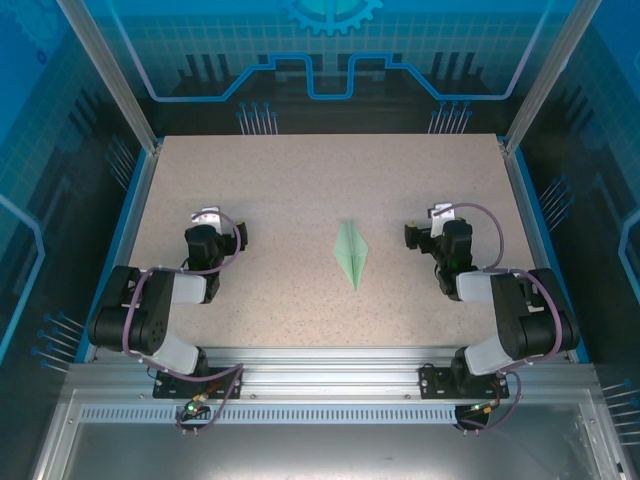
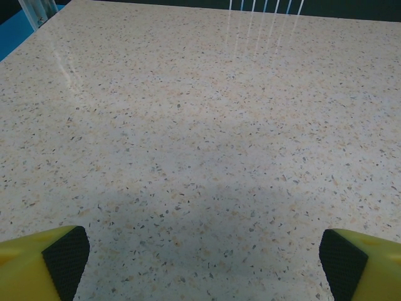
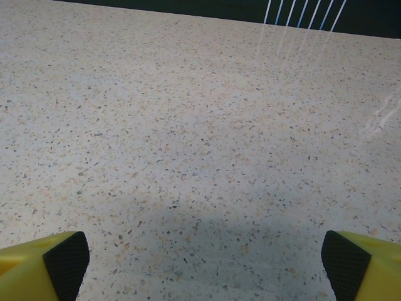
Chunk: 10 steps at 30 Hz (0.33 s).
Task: Fold a paper plane with a square sheet of paper (pick it up from the middle)
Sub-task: Reset both arms
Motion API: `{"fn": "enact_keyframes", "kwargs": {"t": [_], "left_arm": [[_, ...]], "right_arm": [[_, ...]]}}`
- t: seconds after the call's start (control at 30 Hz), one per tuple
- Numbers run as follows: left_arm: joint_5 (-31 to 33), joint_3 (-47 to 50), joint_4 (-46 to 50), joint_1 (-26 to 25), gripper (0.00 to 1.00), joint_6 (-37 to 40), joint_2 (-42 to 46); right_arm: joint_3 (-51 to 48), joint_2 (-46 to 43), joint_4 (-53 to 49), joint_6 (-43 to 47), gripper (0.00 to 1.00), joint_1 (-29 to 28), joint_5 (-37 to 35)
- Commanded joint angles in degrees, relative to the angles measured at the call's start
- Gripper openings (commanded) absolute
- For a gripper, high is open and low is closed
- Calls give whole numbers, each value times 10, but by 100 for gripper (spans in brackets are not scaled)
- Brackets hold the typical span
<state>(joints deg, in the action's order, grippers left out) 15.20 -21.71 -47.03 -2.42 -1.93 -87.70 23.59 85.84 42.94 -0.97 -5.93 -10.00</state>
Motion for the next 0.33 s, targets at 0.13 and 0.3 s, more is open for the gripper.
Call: {"fn": "enact_keyframes", "kwargs": {"t": [0.13, 0.3], "left_arm": [[7, -6, -19, -1, 98, -2, 3], [7, -5, -21, -1, 98, -1, 4]], "right_arm": [[2, 2, 19, 5, 99, 12, 4], [1, 2, 19, 5, 99, 12, 4]]}}
